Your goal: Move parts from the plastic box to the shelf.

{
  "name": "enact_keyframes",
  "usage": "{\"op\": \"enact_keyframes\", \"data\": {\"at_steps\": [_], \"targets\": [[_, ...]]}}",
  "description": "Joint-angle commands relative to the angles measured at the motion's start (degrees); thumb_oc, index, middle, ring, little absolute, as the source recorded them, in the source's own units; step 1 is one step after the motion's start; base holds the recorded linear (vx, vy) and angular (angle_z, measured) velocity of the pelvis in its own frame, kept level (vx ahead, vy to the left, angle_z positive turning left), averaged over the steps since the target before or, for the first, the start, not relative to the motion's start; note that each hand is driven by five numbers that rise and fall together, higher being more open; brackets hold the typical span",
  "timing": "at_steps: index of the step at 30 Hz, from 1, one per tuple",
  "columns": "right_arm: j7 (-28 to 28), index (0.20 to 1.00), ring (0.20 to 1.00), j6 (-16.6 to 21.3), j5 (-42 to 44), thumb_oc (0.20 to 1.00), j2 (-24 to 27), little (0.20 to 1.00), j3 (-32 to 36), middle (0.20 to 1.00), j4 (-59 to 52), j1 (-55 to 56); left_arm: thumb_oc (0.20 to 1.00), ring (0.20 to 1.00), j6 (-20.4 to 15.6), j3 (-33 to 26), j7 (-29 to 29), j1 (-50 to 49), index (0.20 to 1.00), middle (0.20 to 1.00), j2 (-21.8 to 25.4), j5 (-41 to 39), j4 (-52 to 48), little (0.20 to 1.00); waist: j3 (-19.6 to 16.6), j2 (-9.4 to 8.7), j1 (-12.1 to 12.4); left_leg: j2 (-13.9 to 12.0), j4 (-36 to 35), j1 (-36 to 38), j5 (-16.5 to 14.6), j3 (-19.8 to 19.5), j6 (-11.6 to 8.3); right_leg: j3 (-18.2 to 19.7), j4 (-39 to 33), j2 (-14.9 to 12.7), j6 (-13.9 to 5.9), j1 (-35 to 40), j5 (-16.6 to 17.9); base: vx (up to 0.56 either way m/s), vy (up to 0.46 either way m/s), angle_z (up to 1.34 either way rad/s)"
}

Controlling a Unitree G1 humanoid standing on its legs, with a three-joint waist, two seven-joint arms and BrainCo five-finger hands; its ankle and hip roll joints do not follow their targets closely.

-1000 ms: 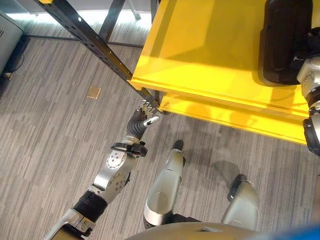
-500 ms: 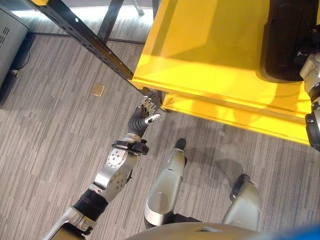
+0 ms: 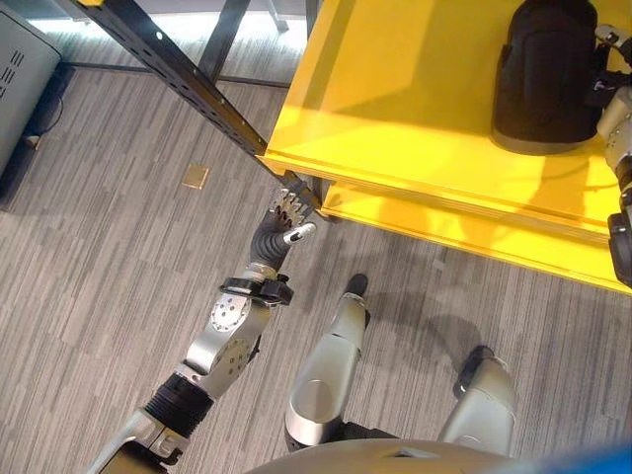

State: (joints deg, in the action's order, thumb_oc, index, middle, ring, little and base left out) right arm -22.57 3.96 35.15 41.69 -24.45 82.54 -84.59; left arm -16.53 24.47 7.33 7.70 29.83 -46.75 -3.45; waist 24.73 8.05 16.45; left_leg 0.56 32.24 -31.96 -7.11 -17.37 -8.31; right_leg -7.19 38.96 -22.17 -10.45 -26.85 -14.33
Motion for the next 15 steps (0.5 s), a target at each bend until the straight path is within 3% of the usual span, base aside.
{"op": "enact_keyframes", "data": {"at_steps": [1,7,13,15], "targets": [[-1.4,1.0,1.0,3.8,-1.1,1.0,3.0,1.0,-1.6,1.0,-4.0,-5.8,1.0,1.0,-3.8,-3.0,0.2,1.3,1.0,1.0,1.5,-0.6,-2.6,1.0,0.0,-0.54,-0.4,-4.0,0.4,-1.3,-2.8,1.9,3.04,-1.0,0.6,1.6,4.43,5.1,-3.3,-0.01,0.012,-0.05],[-2.7,1.0,1.0,6.5,-2.1,1.0,0.9,1.0,-3.3,1.0,-12.4,-3.1,1.0,1.0,-4.4,-4.3,0.5,1.2,1.0,1.0,1.1,-0.8,-2.4,1.0,0.0,-2.74,-2.4,-5.2,-0.2,0.4,-2.8,2.5,2.8,-0.9,-1.2,2.5,4.6,6.7,-2.4,0.0,0.023,-0.08],[-4.2,1.0,1.0,9.4,-5.3,1.0,-1.3,1.0,-1.4,1.0,-31.6,5.8,1.0,1.0,-4.2,-5.4,0.5,0.1,1.0,1.0,0.2,-0.6,-1.8,1.0,0.1,-5.05,-4.9,-6.8,-0.9,2.5,-2.7,3.5,2.46,-0.5,-3.2,3.6,4.85,8.1,-1.5,-0.01,0.019,-0.19],[-4.5,1.0,1.0,10.4,-7.5,1.0,-2.9,1.0,1.4,1.0,-42.2,13.2,1.0,1.0,-3.7,-6.4,0.5,-0.7,1.0,1.0,0.1,-0.3,-1.7,1.0,0.0,-6.19,-6.1,-7.6,-1.2,3.6,-2.9,3.8,2.36,-0.2,-4.4,4.0,4.93,9.0,-1.0,-0.01,0.018,-0.19]]}}
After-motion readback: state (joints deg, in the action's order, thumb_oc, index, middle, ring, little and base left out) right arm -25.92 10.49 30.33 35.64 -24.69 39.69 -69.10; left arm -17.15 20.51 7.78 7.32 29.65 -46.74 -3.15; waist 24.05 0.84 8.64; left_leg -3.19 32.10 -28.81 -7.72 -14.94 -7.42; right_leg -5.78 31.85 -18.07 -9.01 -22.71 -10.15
